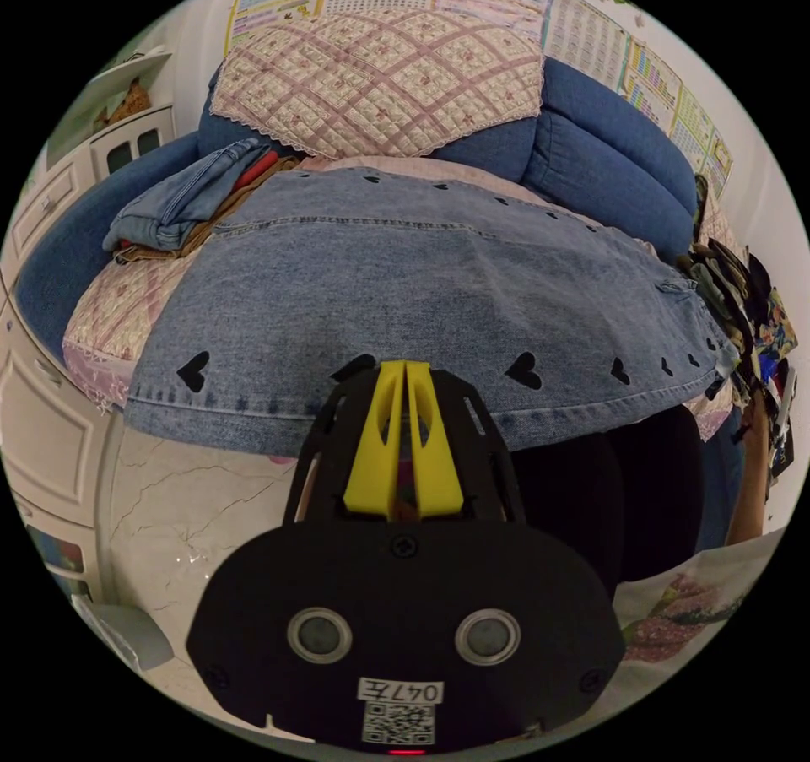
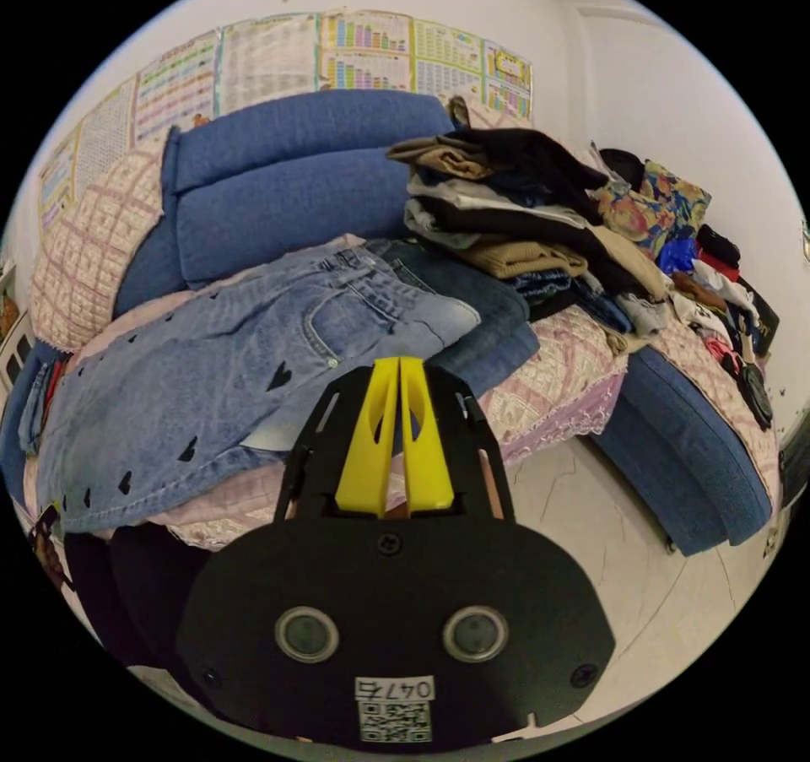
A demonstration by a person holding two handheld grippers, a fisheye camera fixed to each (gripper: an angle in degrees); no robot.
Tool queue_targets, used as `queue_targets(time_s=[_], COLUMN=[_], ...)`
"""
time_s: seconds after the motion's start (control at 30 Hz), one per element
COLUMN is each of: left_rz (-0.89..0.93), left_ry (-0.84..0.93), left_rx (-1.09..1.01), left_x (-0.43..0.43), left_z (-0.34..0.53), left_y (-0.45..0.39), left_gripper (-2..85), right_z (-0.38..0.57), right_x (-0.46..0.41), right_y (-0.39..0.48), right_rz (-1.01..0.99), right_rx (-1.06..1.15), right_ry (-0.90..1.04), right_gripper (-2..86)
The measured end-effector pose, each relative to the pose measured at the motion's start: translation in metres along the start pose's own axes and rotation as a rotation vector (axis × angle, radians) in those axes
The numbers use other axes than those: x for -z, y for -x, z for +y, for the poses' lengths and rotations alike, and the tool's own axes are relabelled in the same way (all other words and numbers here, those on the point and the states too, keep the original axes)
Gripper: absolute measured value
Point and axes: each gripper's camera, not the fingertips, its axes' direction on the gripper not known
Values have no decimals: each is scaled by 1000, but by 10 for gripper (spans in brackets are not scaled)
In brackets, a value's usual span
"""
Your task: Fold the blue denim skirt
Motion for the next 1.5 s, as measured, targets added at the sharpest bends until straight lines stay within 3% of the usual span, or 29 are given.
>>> queue_targets(time_s=[1.5], left_rz=[11], left_ry=[-6], left_rx=[7], left_x=[-7], left_z=[-3], left_y=[-24], left_gripper=[-10], right_z=[-50], right_x=[-52], right_y=[21], right_rz=[-41], right_rx=[-9], right_ry=[6], right_gripper=[-12])
